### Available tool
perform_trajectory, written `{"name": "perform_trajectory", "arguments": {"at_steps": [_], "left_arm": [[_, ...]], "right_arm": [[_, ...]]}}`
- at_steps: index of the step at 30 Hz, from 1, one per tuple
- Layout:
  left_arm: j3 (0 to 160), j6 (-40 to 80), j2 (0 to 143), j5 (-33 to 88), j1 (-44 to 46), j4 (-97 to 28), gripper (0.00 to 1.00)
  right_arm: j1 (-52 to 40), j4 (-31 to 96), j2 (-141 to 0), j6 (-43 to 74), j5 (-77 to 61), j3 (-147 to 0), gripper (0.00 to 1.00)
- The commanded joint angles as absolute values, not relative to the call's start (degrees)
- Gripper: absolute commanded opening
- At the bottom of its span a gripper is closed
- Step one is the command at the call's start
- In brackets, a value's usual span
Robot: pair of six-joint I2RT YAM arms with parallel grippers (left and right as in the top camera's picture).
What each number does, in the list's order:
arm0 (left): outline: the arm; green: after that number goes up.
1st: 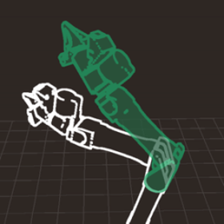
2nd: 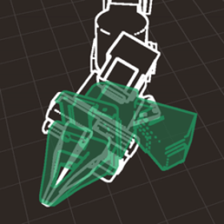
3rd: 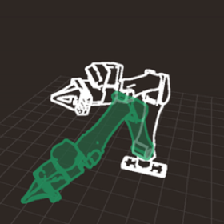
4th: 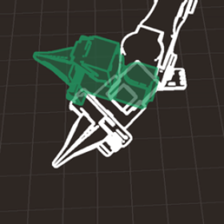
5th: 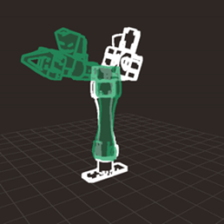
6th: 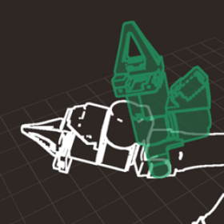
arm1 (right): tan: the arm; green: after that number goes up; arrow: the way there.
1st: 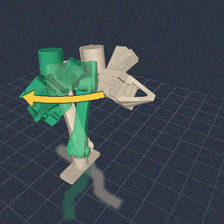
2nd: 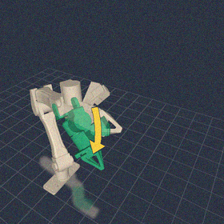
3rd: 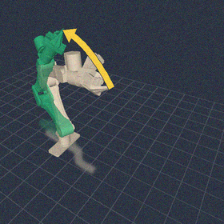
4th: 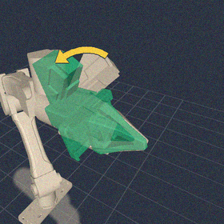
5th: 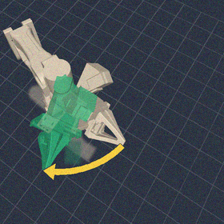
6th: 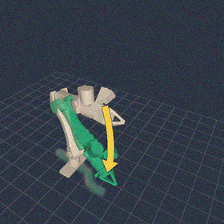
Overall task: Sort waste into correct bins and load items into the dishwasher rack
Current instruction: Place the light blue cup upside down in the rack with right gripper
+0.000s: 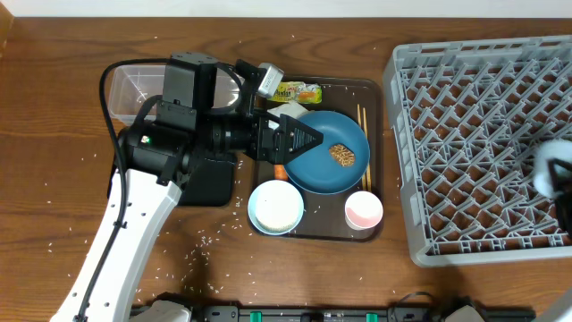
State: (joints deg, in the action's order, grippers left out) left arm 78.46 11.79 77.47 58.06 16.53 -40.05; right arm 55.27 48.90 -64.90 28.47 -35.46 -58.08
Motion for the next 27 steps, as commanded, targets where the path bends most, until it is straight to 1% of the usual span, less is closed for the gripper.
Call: {"name": "perform_trajectory", "arguments": {"at_steps": [1, 3, 6, 7, 9, 13, 14, 16, 17, 20, 22, 27], "left_arm": [[78.6, 11.2, 77.3, 57.8, 16.3, -40.0, 0.98], [78.6, 11.2, 77.3, 57.7, 16.3, -40.1, 0.98], [78.6, 11.2, 77.3, 57.7, 16.3, -40.2, 0.98], [78.6, 11.2, 77.3, 57.8, 16.3, -40.2, 0.98], [78.6, 11.2, 77.3, 57.8, 16.3, -40.2, 0.98], [78.6, 11.2, 77.3, 57.7, 16.3, -40.9, 0.98], [78.6, 11.2, 77.3, 57.7, 16.3, -41.1, 0.98], [78.6, 11.2, 77.3, 57.6, 16.3, -41.1, 0.98], [78.6, 11.2, 77.3, 57.3, 16.3, -41.1, 0.98], [78.6, 11.2, 77.3, 57.1, 16.3, -41.3, 0.98], [78.6, 11.2, 77.3, 57.1, 16.3, -41.3, 0.99], [78.6, 11.2, 77.3, 56.2, 16.3, -41.3, 0.99]], "right_arm": [[58.3, 49.3, -68.4, 32.0, -31.8, -58.8, 0.43], [59.3, 49.2, -71.3, 33.2, -33.2, -58.8, 0.44], [59.7, 48.8, -75.8, 33.9, -38.9, -58.8, 0.43], [59.7, 48.8, -77.1, 34.3, -39.8, -58.8, 0.43], [59.7, 48.9, -79.8, 35.6, -39.9, -58.8, 0.46], [60.0, 48.7, -84.5, 37.0, -42.9, -58.8, 0.46], [60.2, 48.3, -85.6, 37.5, -43.6, -58.8, 0.48], [60.4, 47.5, -87.2, 37.9, -43.9, -58.8, 0.61], [60.4, 46.9, -87.7, 37.9, -44.1, -58.8, 0.65], [60.4, 45.6, -87.7, 37.9, -46.7, -59.0, 0.65], [60.4, 45.6, -87.4, 37.9, -47.8, -59.6, 0.68], [60.4, 46.1, -85.6, 37.7, -48.1, -62.3, 0.72]]}}
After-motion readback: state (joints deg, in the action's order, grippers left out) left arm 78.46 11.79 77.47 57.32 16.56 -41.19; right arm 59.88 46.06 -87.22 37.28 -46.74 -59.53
